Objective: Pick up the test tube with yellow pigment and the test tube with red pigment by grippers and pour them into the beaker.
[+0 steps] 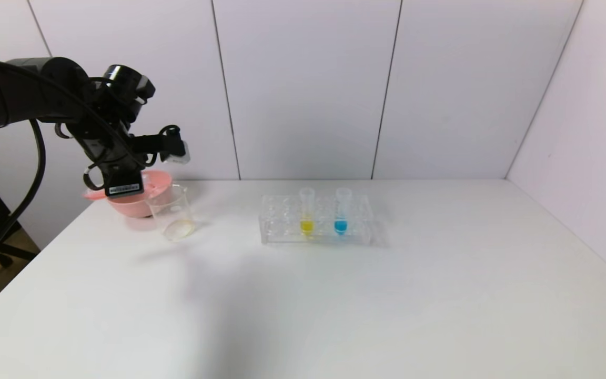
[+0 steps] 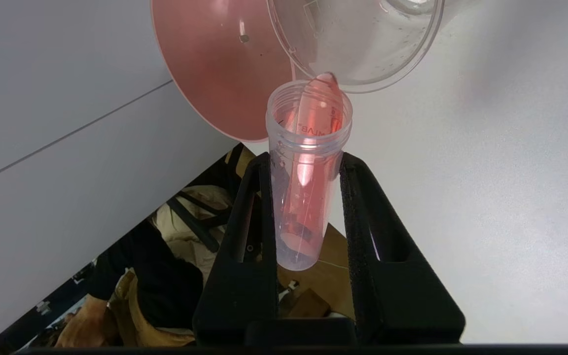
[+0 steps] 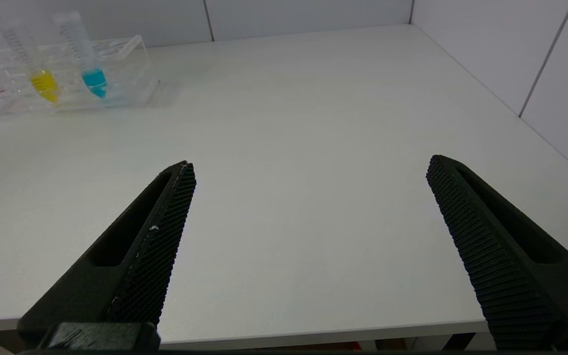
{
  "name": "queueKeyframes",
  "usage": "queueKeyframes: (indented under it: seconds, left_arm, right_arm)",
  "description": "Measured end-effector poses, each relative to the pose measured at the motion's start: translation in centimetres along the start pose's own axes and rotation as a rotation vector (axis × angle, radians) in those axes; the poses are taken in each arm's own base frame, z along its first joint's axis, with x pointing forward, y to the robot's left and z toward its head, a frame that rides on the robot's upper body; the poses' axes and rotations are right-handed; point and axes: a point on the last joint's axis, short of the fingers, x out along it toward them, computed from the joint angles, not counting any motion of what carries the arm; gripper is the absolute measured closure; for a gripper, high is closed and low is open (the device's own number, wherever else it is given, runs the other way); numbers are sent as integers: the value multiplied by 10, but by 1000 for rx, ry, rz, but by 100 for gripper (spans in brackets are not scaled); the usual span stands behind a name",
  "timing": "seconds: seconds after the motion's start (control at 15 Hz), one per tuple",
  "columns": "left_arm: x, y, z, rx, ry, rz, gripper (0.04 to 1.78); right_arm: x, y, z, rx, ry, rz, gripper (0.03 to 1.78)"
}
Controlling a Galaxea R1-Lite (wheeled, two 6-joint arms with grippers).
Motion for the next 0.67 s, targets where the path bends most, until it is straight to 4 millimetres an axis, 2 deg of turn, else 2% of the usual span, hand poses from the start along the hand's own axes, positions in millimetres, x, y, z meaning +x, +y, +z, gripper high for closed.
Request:
queueKeyframes:
  seconds: [0.67]
  left_arm:
    - [7, -6, 10, 39, 101, 28, 140]
  right_arm:
    - [0, 0, 0, 0, 0, 0, 10]
